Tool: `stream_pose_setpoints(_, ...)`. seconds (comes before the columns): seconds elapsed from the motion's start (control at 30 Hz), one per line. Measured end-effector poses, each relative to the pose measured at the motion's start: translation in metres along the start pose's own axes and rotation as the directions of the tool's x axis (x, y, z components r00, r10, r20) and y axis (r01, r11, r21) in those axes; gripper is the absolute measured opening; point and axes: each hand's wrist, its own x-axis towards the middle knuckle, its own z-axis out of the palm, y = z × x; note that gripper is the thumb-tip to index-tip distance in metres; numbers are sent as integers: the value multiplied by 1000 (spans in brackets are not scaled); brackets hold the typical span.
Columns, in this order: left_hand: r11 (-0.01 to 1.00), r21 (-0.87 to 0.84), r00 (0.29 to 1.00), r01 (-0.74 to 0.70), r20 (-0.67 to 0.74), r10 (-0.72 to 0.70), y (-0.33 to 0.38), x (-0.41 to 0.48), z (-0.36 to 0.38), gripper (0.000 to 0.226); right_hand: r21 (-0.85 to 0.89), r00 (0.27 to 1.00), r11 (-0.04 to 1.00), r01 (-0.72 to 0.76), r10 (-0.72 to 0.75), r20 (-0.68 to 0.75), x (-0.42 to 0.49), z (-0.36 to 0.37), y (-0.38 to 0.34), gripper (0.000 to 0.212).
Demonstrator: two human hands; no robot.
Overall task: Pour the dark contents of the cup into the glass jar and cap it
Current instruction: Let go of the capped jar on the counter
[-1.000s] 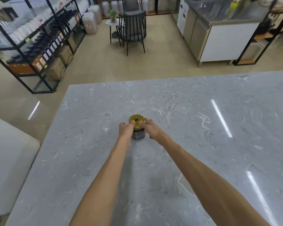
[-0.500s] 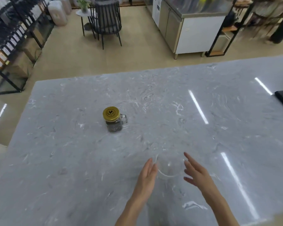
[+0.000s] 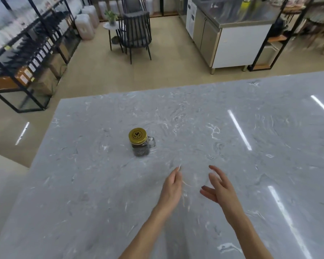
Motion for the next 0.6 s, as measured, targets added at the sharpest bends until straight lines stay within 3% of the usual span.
stream_pose_setpoints(0.1,998,56,999,-25,-35,27,39,45,-13,54,-26,998,998,64,-64,13,48,16,-41,24)
stream_pose_setpoints(0.23,998,63,996,-9,-87,14,82,104,-25,41,-29,999,999,46,-46,19,118,42,-74,27)
stream_pose_setpoints(0.37,989,93,989,118,-98,-109,74,143,-29,38,-126,999,991,-43,46,19,155,57,-60,30)
stream_pose_setpoints(0.6,996,37,988,84,-133,-78,50,161,-24,42,-177,999,984,-5,14,48,166,49,-37,33)
